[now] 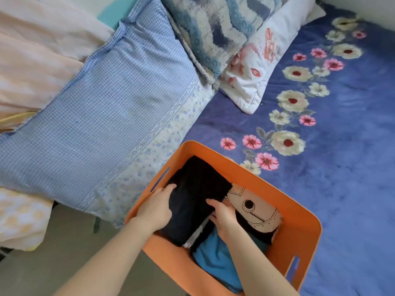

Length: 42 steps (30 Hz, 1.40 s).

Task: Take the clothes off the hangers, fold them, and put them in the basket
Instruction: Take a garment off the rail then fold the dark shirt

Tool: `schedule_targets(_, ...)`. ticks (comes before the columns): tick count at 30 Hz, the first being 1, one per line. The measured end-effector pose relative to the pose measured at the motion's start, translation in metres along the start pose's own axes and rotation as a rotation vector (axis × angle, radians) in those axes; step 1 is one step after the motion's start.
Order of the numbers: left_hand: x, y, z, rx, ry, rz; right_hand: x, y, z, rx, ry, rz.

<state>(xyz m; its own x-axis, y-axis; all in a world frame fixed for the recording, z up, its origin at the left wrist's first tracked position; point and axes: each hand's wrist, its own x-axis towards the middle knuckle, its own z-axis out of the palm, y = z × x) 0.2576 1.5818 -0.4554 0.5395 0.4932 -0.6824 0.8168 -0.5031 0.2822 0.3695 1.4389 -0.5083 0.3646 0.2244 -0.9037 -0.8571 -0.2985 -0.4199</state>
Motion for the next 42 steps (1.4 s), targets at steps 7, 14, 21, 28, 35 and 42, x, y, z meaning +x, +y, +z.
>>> schedule_targets(7, 0.007, 0.013, 0.025, 0.399, -0.066, -0.073, 0.012, -0.006, -0.009, -0.317, 0.049, -0.176)
schedule_targets(14, 0.005, 0.010, 0.027, 0.621, -0.046, -0.018, 0.013, -0.016, -0.015, -0.900, 0.195, -0.383)
schedule_targets(21, -0.001, 0.032, 0.062, 0.573, -0.177, -0.182, 0.024, -0.014, 0.014, -1.487, -0.087, -0.982)
schedule_targets(28, 0.037, 0.000, 0.094, 0.475, -0.388, -0.301, 0.088, -0.005, 0.004, -1.898, -0.219, -0.870)
schedule_targets(35, 0.047, 0.001, 0.112, 0.465, -0.309, -0.354, 0.085, -0.010, 0.009, -1.943, -0.245, -0.807)
schedule_targets(42, -0.008, 0.029, 0.068, 0.376, -0.160, -0.092, -0.015, -0.026, -0.045, -1.648, -0.087, -0.852)
